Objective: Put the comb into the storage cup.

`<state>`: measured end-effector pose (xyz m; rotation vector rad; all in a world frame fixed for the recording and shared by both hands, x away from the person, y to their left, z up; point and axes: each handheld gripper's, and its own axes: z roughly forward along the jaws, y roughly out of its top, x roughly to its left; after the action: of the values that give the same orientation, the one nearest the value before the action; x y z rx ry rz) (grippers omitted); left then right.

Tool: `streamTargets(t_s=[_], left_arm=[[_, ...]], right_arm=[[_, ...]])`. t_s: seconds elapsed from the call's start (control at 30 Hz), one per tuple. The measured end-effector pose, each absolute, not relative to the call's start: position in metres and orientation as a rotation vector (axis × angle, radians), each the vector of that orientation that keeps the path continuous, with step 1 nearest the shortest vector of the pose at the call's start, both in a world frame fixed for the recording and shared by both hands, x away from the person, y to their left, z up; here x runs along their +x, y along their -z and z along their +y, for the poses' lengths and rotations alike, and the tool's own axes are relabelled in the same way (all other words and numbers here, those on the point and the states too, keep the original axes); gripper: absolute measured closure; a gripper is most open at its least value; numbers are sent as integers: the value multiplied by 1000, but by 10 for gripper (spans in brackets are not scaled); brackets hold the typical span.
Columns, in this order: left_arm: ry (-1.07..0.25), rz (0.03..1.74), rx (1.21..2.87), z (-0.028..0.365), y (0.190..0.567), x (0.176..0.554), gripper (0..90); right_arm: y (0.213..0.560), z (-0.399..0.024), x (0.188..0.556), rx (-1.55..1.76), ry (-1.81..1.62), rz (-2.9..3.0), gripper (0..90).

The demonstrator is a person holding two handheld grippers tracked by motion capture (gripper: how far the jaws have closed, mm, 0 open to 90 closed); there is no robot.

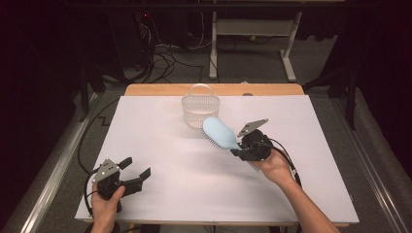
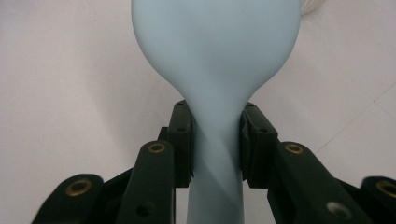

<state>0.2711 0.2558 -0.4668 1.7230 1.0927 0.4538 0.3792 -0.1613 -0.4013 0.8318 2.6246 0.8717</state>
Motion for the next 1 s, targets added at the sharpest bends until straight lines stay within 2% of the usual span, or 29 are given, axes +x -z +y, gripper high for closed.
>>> streamTargets(t_s=[0.5,1.0], left_arm=[[-417,1075,1780,233,464,277,151],[-358,1009,1817,191,453,300,153]], right_arm=[[410,-189,355,900,-983,2560,704],[415,-207,339,932,-1084,2502,704]])
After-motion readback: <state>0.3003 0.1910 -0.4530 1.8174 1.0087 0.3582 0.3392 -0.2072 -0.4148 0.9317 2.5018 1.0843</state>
